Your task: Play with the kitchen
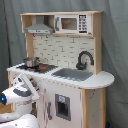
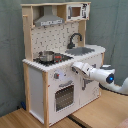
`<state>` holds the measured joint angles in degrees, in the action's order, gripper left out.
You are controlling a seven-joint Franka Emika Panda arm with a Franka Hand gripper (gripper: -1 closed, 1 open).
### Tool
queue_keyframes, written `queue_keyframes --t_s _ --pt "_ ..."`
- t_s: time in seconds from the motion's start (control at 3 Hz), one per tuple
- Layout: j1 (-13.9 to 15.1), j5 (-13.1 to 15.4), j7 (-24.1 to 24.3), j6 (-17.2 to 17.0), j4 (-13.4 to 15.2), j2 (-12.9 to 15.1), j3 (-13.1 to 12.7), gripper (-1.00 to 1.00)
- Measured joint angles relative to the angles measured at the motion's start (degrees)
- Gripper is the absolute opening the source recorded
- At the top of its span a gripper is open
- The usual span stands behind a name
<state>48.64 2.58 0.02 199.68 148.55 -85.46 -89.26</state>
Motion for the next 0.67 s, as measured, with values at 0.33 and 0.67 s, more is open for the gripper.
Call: queue_keyframes --t_s 0.33,0.67 --pt "-0.5 -0.3 -6.3 -2.0 -0.6 -0.1 0.1 -1.0" --pt "-0.6 -0.3 -13.4 -2.6 -0.7 -0.1 0.1 -1.0"
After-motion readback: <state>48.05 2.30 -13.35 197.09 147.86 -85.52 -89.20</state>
